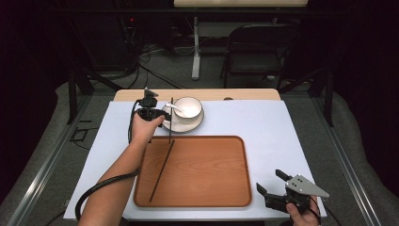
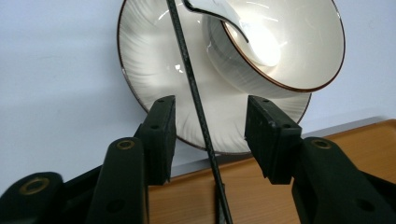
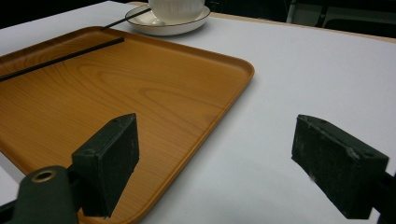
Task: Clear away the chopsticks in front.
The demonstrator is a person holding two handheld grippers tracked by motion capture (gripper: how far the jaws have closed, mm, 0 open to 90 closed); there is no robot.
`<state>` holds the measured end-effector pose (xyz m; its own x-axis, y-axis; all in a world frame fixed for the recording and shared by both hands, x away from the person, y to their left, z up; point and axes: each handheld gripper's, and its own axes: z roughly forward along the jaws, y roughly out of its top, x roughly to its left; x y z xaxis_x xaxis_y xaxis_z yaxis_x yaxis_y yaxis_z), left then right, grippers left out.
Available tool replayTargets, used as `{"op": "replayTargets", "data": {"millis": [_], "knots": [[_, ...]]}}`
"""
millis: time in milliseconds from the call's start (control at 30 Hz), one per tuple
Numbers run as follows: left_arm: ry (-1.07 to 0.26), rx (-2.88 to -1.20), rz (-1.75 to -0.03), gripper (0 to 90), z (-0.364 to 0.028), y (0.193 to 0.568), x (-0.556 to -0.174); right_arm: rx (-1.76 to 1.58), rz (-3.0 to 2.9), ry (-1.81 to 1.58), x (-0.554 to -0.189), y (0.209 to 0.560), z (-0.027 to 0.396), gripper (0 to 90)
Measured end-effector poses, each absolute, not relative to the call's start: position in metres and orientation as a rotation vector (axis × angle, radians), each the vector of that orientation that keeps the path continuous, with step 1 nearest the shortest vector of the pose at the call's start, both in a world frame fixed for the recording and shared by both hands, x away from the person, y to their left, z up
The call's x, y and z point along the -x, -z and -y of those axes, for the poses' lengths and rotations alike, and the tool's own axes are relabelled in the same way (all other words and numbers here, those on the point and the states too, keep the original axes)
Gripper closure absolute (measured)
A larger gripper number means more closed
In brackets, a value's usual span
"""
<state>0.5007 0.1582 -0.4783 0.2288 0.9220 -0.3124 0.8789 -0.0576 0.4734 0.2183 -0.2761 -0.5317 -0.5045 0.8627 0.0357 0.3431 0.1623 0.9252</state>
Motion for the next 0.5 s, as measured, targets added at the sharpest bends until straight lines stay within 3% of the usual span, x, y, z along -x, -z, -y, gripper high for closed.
{"op": "replayTargets", "data": {"millis": [267, 500], "knots": [[-0.082, -1.955, -1.712, 65.4, -0.148, 0.49, -0.513, -1.138, -1.932, -1.327, -0.218, 0.532, 0.276, 14.4], [-0.057, -1.934, -1.765, 68.8, -0.146, 0.498, -0.521, -1.134, -1.931, -1.328, -0.218, 0.532, 0.277, 14.4]]}}
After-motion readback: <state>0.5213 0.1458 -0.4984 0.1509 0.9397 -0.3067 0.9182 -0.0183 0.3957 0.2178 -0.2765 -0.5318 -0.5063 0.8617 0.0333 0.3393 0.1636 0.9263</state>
